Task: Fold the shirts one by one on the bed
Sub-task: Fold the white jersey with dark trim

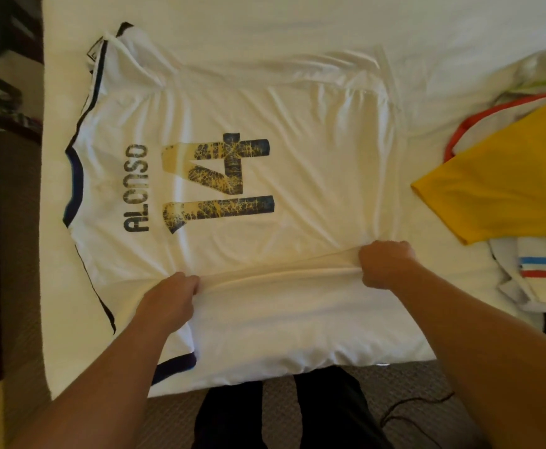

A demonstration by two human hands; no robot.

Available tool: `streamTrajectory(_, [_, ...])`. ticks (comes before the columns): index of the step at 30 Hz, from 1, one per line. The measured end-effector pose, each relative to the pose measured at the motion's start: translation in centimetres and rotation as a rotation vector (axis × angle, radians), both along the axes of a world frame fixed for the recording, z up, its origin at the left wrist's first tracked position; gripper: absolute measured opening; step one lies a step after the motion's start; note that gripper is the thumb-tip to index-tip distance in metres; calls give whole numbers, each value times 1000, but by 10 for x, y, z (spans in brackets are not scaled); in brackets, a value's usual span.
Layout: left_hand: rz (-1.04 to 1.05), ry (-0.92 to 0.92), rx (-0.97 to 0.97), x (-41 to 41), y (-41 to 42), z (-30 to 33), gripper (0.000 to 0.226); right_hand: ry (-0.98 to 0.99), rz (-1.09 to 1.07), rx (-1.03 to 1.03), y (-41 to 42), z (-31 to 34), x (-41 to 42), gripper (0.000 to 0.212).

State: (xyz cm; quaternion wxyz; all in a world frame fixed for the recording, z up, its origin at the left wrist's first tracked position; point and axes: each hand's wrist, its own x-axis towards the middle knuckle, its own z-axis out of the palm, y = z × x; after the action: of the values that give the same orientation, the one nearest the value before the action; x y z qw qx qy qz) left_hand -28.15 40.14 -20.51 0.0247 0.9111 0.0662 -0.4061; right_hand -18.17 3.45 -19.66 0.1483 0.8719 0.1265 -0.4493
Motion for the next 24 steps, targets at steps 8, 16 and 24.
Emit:
streamTrajectory(8, [48,-7,28,9,3,12,18,-8,-68,75,-15,0,16,32])
streamTrajectory(16, [227,-60,-18,71,33,22,22,-122,-149,109,-9,3,77,26])
streamTrajectory(24, [269,-278,44,149,43,3,25,-264,-177,136,0,-19,141,25])
